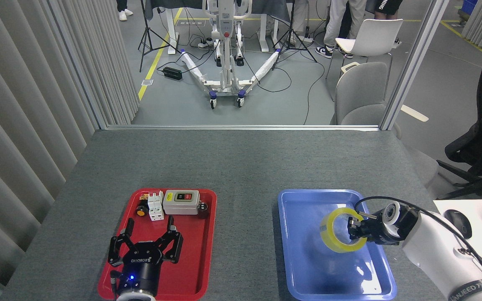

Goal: Place and move tape with both arms
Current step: 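Carry the tape roll with the right gripper over the blue tray, then lower the tape roll into the blue tray with the right gripper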

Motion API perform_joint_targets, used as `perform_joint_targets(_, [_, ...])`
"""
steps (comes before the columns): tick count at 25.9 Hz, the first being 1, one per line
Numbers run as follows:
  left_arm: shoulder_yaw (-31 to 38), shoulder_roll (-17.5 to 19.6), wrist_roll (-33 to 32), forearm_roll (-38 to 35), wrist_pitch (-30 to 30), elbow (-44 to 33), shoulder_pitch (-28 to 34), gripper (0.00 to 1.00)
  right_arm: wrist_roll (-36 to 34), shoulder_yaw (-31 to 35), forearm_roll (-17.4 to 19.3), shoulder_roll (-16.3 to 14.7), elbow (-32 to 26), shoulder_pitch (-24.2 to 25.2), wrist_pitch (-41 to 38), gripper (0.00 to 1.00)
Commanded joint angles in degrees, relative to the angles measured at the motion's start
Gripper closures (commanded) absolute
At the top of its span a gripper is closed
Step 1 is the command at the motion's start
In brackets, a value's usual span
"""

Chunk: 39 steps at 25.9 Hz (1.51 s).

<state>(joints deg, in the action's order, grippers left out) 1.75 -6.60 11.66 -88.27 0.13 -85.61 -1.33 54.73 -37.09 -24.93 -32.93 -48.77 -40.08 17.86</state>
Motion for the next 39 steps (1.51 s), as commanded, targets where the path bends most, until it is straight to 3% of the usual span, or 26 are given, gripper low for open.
perform_joint_targets(1, [-0.08, 0.01, 0.82, 0.38, -0.21, 1.14, 0.02, 0.00, 0.20, -1.58, 0.05, 2.17, 2.89, -1.40, 0.42, 0.96])
perform_joint_targets(9, [-0.17, 0.10, 1.61, 0.38, -0.30, 2.82, -0.60, 0.00, 0.29, -4.22, 0.05, 3.75, 4.56, -2.37, 1.82, 0.95])
perform_joint_targets(39, [-2.89, 0.36, 1.61, 0.47, -1.45, 3.52, -1.13, 0.00, -2.17, -4.04, -0.21, 3.93, 4.38, -1.84, 1.03, 0.70])
